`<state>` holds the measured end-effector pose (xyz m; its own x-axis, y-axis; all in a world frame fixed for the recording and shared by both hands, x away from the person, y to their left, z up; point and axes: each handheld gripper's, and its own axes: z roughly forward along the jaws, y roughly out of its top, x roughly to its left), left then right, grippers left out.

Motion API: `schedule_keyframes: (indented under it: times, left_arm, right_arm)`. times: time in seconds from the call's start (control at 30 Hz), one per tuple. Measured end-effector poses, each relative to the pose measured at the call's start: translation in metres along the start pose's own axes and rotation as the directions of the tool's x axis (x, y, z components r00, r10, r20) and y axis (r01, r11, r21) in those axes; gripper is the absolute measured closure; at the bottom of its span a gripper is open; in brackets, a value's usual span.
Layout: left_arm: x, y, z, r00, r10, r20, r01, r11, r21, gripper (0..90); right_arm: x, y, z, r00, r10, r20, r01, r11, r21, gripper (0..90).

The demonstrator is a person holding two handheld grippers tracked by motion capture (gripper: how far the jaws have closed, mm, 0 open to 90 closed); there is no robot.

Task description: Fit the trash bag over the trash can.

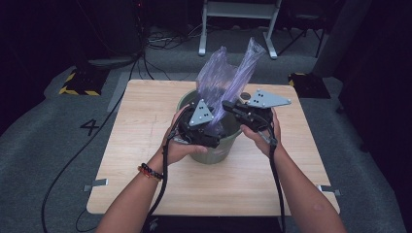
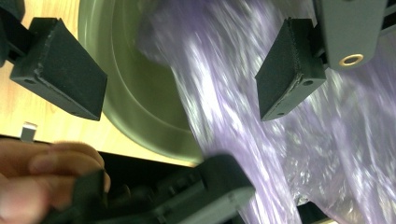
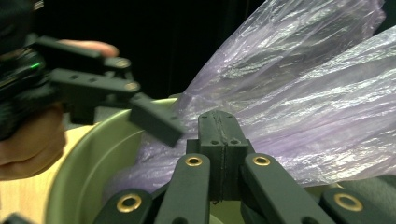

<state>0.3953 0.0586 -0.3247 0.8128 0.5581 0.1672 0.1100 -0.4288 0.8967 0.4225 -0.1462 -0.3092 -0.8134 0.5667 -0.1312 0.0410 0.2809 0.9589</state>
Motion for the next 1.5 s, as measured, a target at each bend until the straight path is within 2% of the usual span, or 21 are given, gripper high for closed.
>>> schedule_keyframes:
  times: [0.03,0.1,0.17,0.23,0.3,0.37,0.4,0.47,0.5,0.6,0.7,0.77,0.9,1.0,1.1,1.13,1.27,1.33,1.37,1.43,1.5]
  left_arm:
    - [-0.001,0.002,0.001,0.9997,0.014,-0.02,-0.014,0.9999,0.01,17.3]
    - [-0.001,0.004,0.002,0.9974,0.02,-0.069,-0.018,0.9995,0.025,31.6]
    - [0.002,0.003,0.002,0.9985,0.021,-0.05,-0.02,0.9993,0.03,49.8]
    - [0.002,0.0,0.001,0.9978,0.06,-0.029,-0.059,0.9976,0.035,67.2]
    - [0.001,-0.003,0.0,0.9953,0.088,-0.039,-0.087,0.9954,0.04,80.2]
    - [-0.001,-0.006,-0.002,0.9926,0.115,-0.038,-0.114,0.9931,0.028,88.0]
    - [-0.002,-0.007,-0.002,0.9908,0.128,-0.045,-0.127,0.9915,0.031,89.4]
    - [-0.005,-0.01,-0.003,0.988,0.147,-0.047,-0.146,0.9888,0.029,89.7]
    - [-0.007,-0.011,-0.003,0.9845,0.164,-0.062,-0.162,0.9862,0.034,89.7]
    - [-0.012,-0.013,-0.004,0.9807,0.178,-0.081,-0.177,0.9839,0.026,89.7]
    - [-0.019,-0.015,-0.003,0.9737,0.202,-0.106,-0.201,0.9795,0.015,89.5]
    - [-0.023,-0.015,-0.003,0.9699,0.214,-0.116,-0.214,0.9767,0.009,89.2]
    - [-0.031,-0.018,-0.001,0.9664,0.22,-0.133,-0.222,0.9751,-0.002,89.1]
    - [-0.034,-0.02,0.0,0.9642,0.225,-0.141,-0.228,0.9736,-0.008,88.9]
    - [-0.036,-0.021,-0.001,0.9655,0.217,-0.144,-0.221,0.9751,-0.014,88.2]
    - [-0.036,-0.021,-0.001,0.9655,0.215,-0.147,-0.22,0.9755,-0.013,87.3]
    - [-0.031,-0.023,-0.002,0.9738,0.179,-0.14,-0.184,0.9825,-0.025,84.6]
    - [-0.028,-0.023,-0.004,0.9781,0.154,-0.141,-0.161,0.9861,-0.041,76.8]
    - [-0.027,-0.024,-0.005,0.9811,0.139,-0.135,-0.147,0.988,-0.049,65.8]
    - [-0.024,-0.024,-0.006,0.9869,0.116,-0.112,-0.122,0.991,-0.054,51.1]
    - [-0.022,-0.025,-0.01,0.9901,0.08,-0.115,-0.088,0.9938,-0.068,39.8]
  right_arm:
    - [0.002,0.001,0.0,0.9999,-0.008,-0.008,0.008,1.0,-0.002,90.0]
    - [0.006,0.001,-0.001,0.9998,-0.017,-0.013,0.017,1.0,-0.004,90.0]
    - [0.009,0.002,-0.003,0.9996,-0.022,-0.017,0.022,1.0,-0.015,90.0]
    - [0.01,0.003,-0.005,0.9995,-0.022,-0.022,0.021,1.0,-0.02,90.0]
    - [0.011,0.003,-0.007,0.9995,-0.021,-0.022,0.02,0.999,-0.025,90.0]
    - [0.012,0.003,-0.008,0.9994,-0.026,-0.022,0.026,0.999,-0.022,83.1]
    - [0.012,0.002,-0.009,0.9994,-0.031,-0.016,0.031,0.999,-0.019,75.6]
    - [0.011,0.002,-0.009,0.9998,-0.02,0.001,0.02,1.0,-0.02,61.6]
    - [0.01,0.001,-0.009,0.9998,-0.003,0.021,0.004,1.0,-0.02,53.5]
    - [0.004,0.001,-0.008,0.9952,0.052,0.083,-0.05,0.999,-0.016,34.8]
    - [-0.002,0.002,-0.007,0.9882,0.107,0.11,-0.106,0.994,-0.015,28.0]
    - [-0.004,0.003,-0.006,0.9856,0.135,0.102,-0.134,0.991,-0.009,24.7]
    - [-0.004,0.003,0.001,0.9827,0.14,0.121,-0.144,0.989,0.027,23.7]
    - [-0.003,0.0,0.007,0.9791,0.146,0.142,-0.155,0.987,0.052,31.4]
    - [-0.003,-0.002,0.01,0.9768,0.147,0.156,-0.16,0.984,0.073,56.5]
    - [-0.003,-0.002,0.01,0.9784,0.149,0.143,-0.161,0.984,0.075,66.5]
    - [-0.003,-0.004,0.009,0.9854,0.122,0.119,-0.132,0.988,0.083,90.0]
    - [-0.001,-0.004,0.007,0.9864,0.108,0.124,-0.117,0.991,0.07,90.0]
    - [-0.001,-0.004,0.005,0.9875,0.101,0.121,-0.108,0.993,0.053,90.0]
    - [-0.001,-0.004,0.002,0.9882,0.105,0.111,-0.108,0.994,0.025,90.0]
    - [0.0,-0.003,-0.003,0.9915,0.09,0.095,-0.089,0.996,-0.007,90.0]
